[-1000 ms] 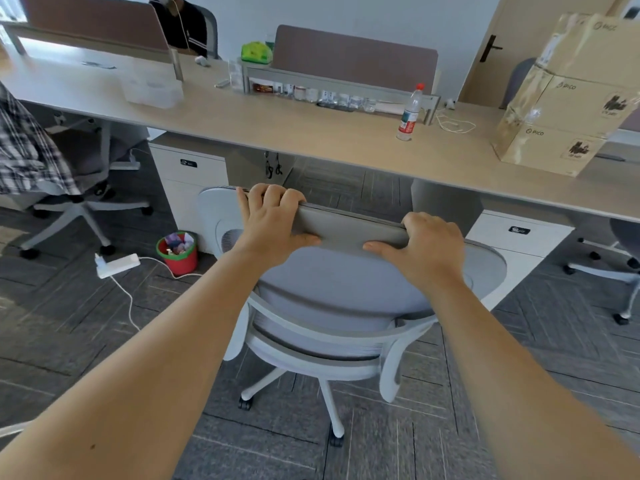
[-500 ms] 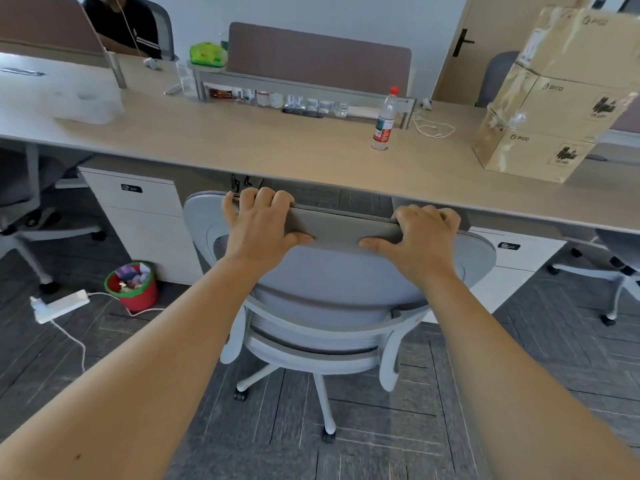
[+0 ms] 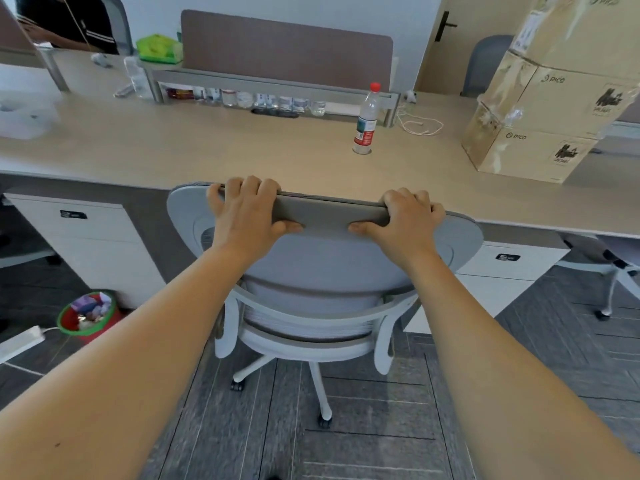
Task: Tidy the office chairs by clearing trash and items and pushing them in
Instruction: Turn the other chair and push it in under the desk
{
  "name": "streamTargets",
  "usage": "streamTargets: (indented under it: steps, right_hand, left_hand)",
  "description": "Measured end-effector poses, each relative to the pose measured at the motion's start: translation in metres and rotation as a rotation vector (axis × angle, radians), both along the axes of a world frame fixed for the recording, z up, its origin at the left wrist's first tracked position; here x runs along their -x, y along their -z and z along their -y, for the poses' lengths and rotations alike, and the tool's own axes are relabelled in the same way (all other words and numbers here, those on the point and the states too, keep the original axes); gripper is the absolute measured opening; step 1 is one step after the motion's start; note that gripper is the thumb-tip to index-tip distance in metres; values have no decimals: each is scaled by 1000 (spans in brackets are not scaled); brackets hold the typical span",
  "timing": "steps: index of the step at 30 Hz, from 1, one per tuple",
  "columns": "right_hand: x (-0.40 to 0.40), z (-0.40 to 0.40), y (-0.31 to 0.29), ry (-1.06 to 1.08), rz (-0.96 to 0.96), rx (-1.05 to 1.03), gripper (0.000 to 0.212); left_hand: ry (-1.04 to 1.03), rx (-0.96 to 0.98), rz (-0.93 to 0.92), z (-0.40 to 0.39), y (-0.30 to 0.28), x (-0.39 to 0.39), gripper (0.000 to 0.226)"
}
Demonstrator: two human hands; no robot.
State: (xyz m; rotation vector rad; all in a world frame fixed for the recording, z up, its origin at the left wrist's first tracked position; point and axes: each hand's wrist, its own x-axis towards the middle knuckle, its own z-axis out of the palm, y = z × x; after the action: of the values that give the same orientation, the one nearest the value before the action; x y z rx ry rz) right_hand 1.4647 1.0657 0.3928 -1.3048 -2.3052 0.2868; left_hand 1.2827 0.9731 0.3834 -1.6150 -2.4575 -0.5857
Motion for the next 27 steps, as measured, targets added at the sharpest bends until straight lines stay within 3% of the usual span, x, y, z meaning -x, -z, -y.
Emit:
streamTargets:
  steps: [17, 23, 27]
  right_hand:
    - [38, -114, -3, 22, 23, 2, 47]
    - [33, -120, 0, -7, 31, -6, 47]
    - [27, -103, -13, 7, 62, 27, 62]
  left_hand:
    - [55, -36, -21, -114, 5, 43, 55]
    - [34, -46, -14, -120, 9, 40, 57]
    - [-17, -74, 75, -104, -1, 14, 64]
